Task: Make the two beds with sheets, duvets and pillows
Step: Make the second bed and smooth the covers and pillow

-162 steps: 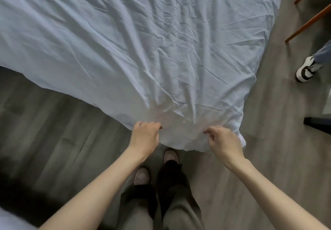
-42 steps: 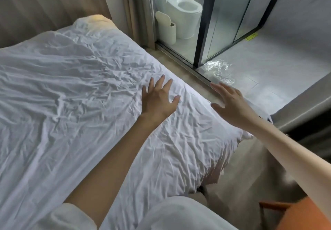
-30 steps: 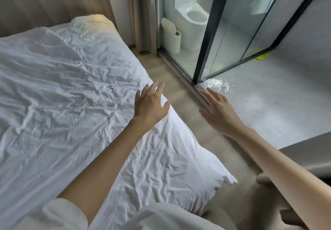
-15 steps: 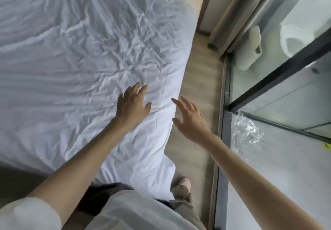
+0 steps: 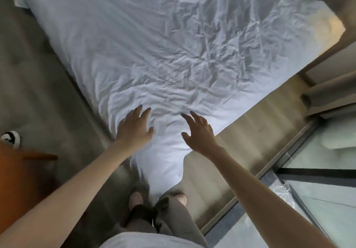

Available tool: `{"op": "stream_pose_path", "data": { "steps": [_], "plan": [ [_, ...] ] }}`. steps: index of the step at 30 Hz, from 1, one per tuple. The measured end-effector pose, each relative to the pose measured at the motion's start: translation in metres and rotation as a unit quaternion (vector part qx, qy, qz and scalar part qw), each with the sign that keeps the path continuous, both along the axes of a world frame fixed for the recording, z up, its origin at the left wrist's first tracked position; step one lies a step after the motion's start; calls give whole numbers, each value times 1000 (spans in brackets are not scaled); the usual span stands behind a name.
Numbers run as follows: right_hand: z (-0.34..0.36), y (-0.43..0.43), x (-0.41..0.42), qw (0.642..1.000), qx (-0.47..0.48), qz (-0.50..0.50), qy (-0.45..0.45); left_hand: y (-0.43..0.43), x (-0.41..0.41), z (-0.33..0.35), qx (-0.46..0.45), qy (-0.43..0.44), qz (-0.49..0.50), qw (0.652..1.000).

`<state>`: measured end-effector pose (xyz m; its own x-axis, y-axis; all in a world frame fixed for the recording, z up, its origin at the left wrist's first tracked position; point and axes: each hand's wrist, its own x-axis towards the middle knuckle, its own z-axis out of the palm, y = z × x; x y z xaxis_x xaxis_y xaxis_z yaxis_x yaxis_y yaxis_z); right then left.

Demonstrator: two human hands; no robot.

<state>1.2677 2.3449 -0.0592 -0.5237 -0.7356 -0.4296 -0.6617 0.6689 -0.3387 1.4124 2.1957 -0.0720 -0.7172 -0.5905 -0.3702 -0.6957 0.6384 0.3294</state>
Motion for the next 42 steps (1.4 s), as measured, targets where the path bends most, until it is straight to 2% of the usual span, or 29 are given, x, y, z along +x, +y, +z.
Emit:
{"op": "stream_pose_path", "data": {
  "steps": [7,11,16,18,20,22,25,29,32,36,42],
  "plan": [
    [-68,6,14,980,125,158,-4,28,46,-85,102,-112,53,987],
    [-112,0,6,959,144,241,23,64,53,-146,143,-107,110,978],
    [-186,-5,-7,948,119,294,33,114,48,-221,137,-49,210,967],
    [-214,1,-8,943,99,313,57,130,46,-248,86,5,246,965],
    [-239,8,-11,939,25,328,102,140,48,-271,36,70,279,957],
    [-259,12,-13,929,-68,333,147,143,50,-288,0,101,298,949],
    [-273,6,-14,911,-146,339,182,140,52,-296,-46,99,293,950],
    [-275,1,-13,908,-155,346,177,143,59,-296,-62,90,276,955],
    [-271,-3,-14,918,-131,346,141,140,63,-289,-82,76,246,963],
    [-255,-14,-18,938,-76,331,74,135,69,-282,-65,11,192,979],
    [-209,-9,-22,956,-77,283,-16,122,69,-232,-3,-59,128,990]
  ]
}}
